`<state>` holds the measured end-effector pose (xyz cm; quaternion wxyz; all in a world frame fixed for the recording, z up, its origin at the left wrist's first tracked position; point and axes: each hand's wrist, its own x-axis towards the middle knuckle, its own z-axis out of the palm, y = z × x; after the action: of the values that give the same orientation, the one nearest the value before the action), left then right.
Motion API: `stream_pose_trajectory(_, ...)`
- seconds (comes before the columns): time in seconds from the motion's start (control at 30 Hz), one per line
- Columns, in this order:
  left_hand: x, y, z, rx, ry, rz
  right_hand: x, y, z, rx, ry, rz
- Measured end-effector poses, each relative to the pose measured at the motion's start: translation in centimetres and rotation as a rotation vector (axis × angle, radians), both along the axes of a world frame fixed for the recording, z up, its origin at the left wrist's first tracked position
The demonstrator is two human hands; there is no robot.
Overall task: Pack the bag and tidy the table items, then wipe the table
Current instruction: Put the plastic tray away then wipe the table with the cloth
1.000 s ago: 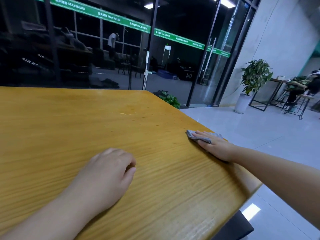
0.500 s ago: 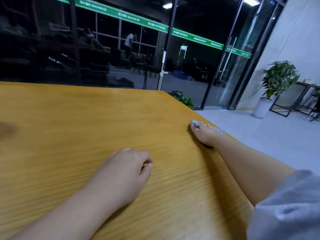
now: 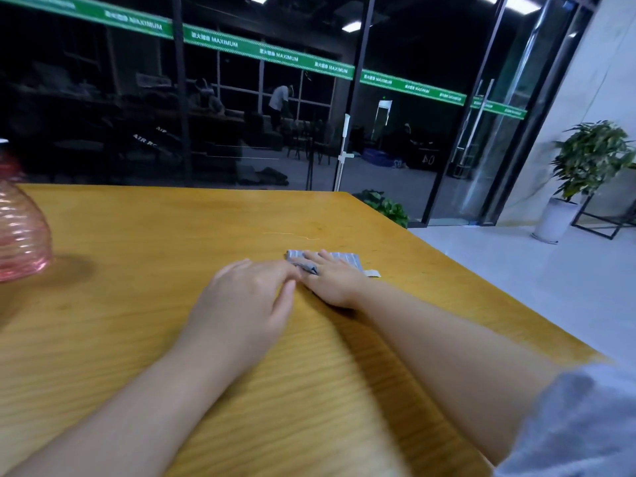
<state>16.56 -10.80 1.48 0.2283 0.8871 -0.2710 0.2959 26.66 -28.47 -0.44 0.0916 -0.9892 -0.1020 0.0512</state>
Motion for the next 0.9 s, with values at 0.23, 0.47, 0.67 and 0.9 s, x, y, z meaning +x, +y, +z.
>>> stream_pose_trajectory(0.23, 0.2, 3.3, 1.4, -0.297, 0.078, 0.167, -4.2, 1.9, 1.2, 0.007, 0.01, 0.129)
stream_pose_trajectory(0.47, -0.4, 3.5, 2.0, -0.335, 0.075, 0.19, -6.9, 3.3, 1.1, 0.014, 0.011, 0.207)
stream_pose_trajectory(0.67, -0.1, 4.0, 1.4, -0.354, 0.116, 0.235, -10.9, 5.9, 1.2, -0.006, -0.005, 0.353)
stream_pose_trajectory(0.9, -0.3, 4.6, 1.4, -0.336, 0.065, 0.312, -12.9, 7.4, 1.1, 0.027, 0.048, 0.466)
